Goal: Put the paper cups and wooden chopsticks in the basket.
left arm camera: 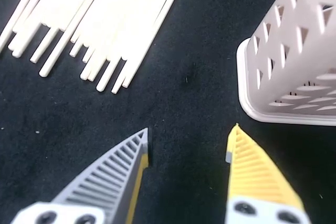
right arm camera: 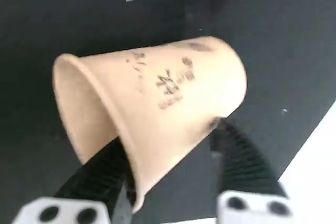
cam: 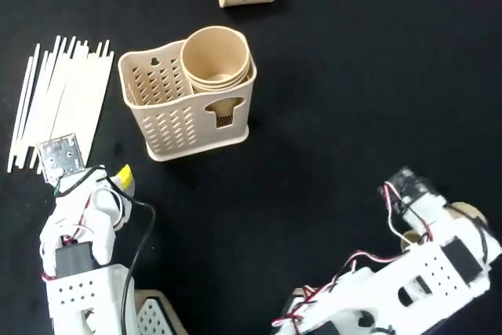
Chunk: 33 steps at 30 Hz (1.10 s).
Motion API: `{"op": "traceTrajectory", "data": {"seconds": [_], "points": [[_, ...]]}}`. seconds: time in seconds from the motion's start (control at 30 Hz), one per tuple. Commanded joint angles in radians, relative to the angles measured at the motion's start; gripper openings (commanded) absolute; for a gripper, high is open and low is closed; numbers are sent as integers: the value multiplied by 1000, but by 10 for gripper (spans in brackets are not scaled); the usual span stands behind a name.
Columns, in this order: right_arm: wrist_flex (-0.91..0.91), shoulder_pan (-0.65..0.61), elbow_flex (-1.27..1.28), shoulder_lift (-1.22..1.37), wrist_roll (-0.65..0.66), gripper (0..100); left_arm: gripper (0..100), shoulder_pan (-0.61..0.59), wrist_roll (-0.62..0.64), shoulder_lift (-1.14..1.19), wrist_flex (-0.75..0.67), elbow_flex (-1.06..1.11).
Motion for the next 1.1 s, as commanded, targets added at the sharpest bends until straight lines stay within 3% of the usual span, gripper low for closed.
{"op": "traceTrajectory", "data": {"seconds": [0.0,0.13,0.33,0.43,0.57,0.77,0.93,1.07], "points": [[-74,-21,-5,21,-114,31,238,10,-2,-9,-6,-2],[-75,-21,-82,21,-276,11,238,10,-2,-9,-6,-2],[66,-69,-318,21,-678,11,238,10,-2,-9,-6,-2],[152,-152,-449,21,-872,11,238,10,-2,-9,-6,-2],[267,-354,-628,21,-1103,11,238,10,-2,-9,-6,-2],[341,-813,-874,25,-1373,11,238,10,-2,-9,-6,-2],[292,-1145,-1007,28,-1455,11,238,10,-2,-9,-6,-2],[190,-1333,-1017,31,-1453,11,238,10,-2,-9,-6,-2]]}}
